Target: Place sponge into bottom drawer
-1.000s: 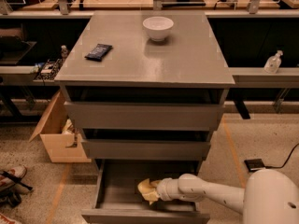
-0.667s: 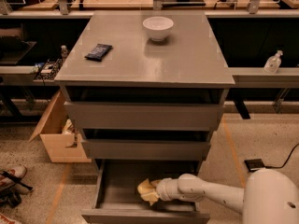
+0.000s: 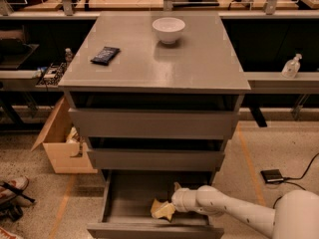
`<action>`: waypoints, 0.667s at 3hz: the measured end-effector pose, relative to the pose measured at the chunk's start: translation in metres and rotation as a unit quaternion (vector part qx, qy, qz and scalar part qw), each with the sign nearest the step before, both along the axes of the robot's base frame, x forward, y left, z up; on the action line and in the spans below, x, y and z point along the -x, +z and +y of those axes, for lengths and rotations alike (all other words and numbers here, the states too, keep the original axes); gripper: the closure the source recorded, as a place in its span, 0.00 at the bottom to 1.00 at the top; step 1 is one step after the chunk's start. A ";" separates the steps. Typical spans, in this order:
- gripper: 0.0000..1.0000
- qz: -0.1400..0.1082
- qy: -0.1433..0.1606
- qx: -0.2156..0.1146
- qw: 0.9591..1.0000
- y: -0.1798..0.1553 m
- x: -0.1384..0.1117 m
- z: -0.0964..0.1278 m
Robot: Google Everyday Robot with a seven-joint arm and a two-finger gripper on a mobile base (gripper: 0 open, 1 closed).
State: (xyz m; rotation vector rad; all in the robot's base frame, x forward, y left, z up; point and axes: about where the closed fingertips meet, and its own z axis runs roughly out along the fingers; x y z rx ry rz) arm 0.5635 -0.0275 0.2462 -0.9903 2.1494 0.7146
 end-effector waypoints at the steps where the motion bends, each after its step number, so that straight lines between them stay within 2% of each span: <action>1: 0.00 0.000 -0.057 -0.025 0.998 0.018 -0.015 -0.049; 2: 0.00 0.008 -0.126 -0.045 0.991 0.029 -0.030 -0.116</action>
Offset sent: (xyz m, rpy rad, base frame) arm 0.0505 -0.2114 0.0446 0.1342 0.0323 -0.4414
